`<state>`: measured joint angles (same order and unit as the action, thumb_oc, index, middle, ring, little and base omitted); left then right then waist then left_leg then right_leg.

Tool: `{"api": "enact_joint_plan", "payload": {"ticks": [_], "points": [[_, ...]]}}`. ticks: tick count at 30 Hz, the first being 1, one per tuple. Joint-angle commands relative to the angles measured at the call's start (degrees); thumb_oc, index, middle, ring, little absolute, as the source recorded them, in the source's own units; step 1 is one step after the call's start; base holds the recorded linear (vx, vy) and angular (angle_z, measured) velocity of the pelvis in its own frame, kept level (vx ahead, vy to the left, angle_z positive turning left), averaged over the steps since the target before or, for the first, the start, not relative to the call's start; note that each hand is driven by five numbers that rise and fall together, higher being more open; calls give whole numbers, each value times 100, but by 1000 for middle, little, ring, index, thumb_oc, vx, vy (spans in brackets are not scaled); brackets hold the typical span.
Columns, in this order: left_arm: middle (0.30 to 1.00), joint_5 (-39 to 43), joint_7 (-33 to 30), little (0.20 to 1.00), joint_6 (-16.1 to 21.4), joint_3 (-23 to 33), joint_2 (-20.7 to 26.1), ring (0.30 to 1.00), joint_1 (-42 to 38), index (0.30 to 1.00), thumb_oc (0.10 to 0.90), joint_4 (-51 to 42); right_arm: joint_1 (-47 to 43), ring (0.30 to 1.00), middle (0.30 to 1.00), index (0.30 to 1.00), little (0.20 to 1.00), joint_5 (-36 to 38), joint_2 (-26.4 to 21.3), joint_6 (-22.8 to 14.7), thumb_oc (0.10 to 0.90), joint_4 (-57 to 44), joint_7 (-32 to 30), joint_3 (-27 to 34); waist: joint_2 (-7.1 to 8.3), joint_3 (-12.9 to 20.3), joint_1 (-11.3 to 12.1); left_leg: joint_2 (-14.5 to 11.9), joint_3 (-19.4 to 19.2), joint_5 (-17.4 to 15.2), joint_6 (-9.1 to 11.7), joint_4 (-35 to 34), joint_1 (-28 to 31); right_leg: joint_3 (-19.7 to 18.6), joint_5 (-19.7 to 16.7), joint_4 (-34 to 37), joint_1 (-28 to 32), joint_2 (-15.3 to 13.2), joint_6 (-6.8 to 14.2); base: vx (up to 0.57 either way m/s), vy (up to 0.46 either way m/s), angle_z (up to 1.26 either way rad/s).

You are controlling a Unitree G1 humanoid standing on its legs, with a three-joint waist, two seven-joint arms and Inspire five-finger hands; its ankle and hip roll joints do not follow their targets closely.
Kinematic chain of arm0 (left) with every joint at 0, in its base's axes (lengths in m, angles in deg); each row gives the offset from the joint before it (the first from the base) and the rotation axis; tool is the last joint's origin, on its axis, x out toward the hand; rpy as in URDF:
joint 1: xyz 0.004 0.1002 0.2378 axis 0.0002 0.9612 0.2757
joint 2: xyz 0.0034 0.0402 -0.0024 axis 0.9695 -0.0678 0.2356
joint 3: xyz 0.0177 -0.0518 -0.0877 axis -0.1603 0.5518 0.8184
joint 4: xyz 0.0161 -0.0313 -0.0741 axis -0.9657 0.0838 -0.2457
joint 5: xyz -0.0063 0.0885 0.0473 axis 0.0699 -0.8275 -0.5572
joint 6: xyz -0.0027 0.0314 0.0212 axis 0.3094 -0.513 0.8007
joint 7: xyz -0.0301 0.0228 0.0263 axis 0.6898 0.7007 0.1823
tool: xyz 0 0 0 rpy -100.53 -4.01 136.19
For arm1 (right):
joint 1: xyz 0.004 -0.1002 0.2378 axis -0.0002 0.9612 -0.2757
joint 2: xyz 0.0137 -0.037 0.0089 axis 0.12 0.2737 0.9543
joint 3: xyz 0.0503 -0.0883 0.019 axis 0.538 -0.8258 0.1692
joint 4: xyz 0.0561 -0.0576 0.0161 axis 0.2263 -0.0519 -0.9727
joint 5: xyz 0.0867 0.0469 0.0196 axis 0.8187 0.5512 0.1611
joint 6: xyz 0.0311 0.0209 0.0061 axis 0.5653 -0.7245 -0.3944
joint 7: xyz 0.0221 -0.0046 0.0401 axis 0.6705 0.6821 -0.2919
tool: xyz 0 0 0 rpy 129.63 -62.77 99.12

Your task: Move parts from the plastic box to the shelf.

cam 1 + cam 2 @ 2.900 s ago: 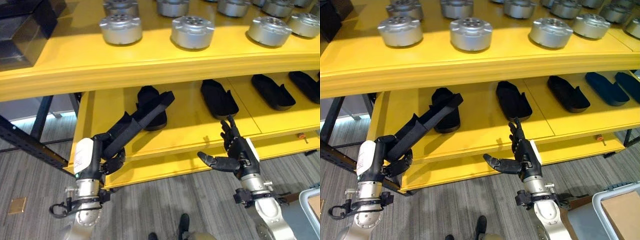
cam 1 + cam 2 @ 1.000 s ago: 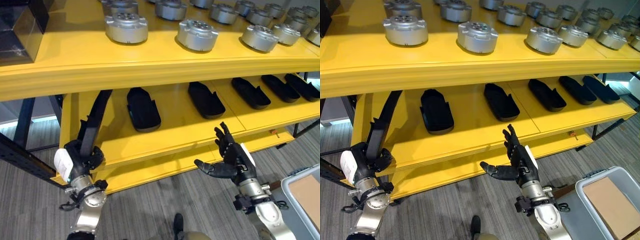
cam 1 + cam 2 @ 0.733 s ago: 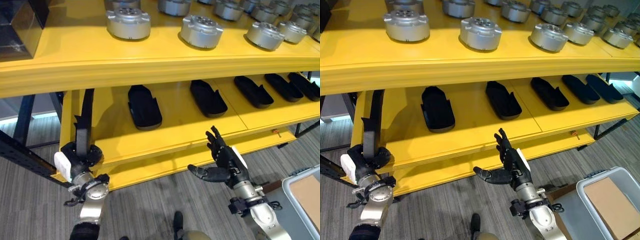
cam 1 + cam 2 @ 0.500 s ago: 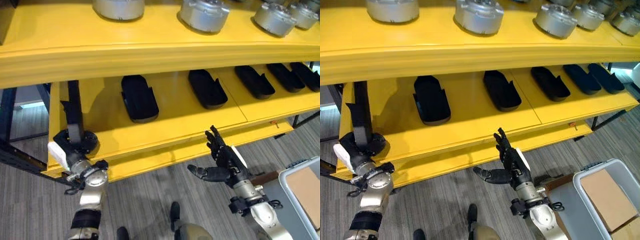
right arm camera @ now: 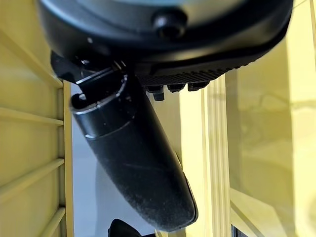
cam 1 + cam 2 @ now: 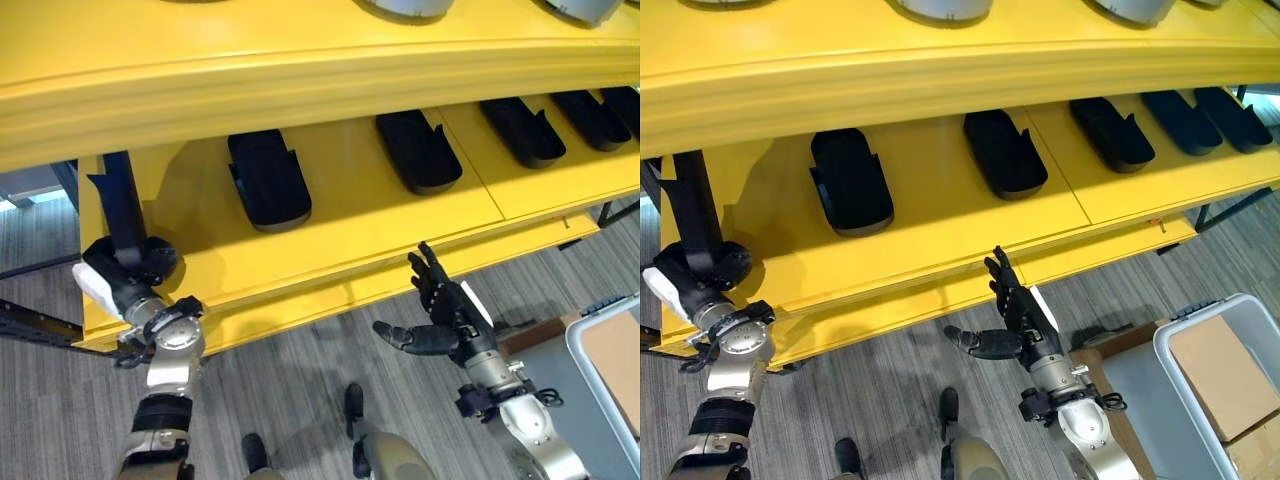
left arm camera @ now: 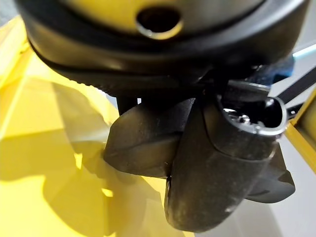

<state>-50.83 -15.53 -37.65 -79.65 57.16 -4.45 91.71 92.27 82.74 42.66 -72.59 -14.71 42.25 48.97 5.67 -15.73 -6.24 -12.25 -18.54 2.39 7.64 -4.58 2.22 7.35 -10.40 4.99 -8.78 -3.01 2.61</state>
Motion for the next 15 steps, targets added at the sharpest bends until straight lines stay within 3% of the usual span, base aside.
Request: {"api": "enact_joint_plan", "payload": {"ticks": [1,7,15], "points": [[300,45,-152,300,-7,271,635,300,-277,300,400,550,-326,1000,1000,1000,1000,235,-90,-509,900,-971,24,231,215,53,-42,-164,-38,190,55,-42,196,8,576,-82,563,-423,493,0,0,0],[300,-120,-99,300,-210,371,1027,300,-287,300,400,1281,-257,1000,1000,1000,1000,325,-157,-521,900,-1014,154,266,115,54,-31,-135,-34,175,63,-42,222,40,600,-87,604,-450,498,0,0,0],[300,66,63,300,-206,460,1216,300,-242,300,400,2062,-219,1000,1000,1000,1000,411,-187,-533,900,-992,222,251,14,97,-14,-122,-19,151,67,-42,290,74,632,-76,684,-472,498,2,0,0]]}}
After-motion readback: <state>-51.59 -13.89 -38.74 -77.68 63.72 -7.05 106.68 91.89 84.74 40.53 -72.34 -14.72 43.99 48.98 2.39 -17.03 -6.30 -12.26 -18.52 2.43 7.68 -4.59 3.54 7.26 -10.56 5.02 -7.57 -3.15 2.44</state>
